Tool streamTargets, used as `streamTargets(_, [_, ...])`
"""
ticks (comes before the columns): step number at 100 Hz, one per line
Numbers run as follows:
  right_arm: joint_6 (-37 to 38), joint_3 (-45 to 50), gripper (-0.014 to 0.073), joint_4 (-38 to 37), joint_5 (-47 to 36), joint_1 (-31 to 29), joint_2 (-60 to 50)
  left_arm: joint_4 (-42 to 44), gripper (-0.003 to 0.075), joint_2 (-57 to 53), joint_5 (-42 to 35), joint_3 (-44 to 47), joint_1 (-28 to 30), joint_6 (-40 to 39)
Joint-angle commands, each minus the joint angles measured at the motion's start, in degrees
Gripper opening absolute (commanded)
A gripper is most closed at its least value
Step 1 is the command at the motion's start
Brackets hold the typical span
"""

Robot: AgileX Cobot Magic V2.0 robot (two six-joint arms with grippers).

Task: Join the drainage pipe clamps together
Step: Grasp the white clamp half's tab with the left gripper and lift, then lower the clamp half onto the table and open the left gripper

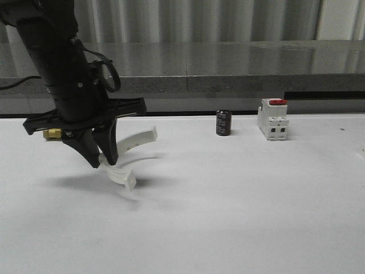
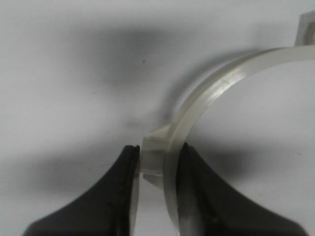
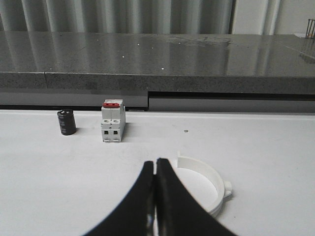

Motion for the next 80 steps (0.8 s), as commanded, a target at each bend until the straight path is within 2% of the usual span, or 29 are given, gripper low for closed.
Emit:
streamTargets(1, [-0.3,-1.02,-0.0067,0.09,-5.12,-0.29,-1.12,-0.26,-0.002,-2.16,-1.83,-1.6,-0.6,-1.7])
streamTargets(39, [-0.3,-1.02,-0.0067,0.09,-5.12,-0.29,-1.12,-0.25,-0.0018,0.24,-1.57,-1.6,-1.1,-2.6])
streamTargets(47, [-0.3,-1.02,-0.0067,0.09,-5.12,-0.29,-1.12,-0.25,0.002,0.24,-1.01,-1.6,-1.1,-2.6])
streamTargets(59, [-0.3,-1.02,-0.0067,0.09,-5.12,-0.29,-1.12,-0.35,0.0175,0.24,-0.58,-1.6,-1.1,-2.6])
streamTargets(64, [-0.3,-1.02,-0.0067,0.09,-5.12,-0.29,-1.12,-0.35,0.0269,0.24,-0.5,-1.6,-1.1,-2.47])
streamTargets(76, [-0.3,-1.02,-0.0067,0.09,-5.12,-0.29,-1.12,-0.35,0.0559,0.24,-0.5,-1.6,-1.1,-0.94])
streamTargets(80, [-0.3,-1.02,-0.0067,0.09,-5.12,-0.29,-1.12,-0.35,0.0623,0.24,-0.45,-1.6,-1.1,-0.94])
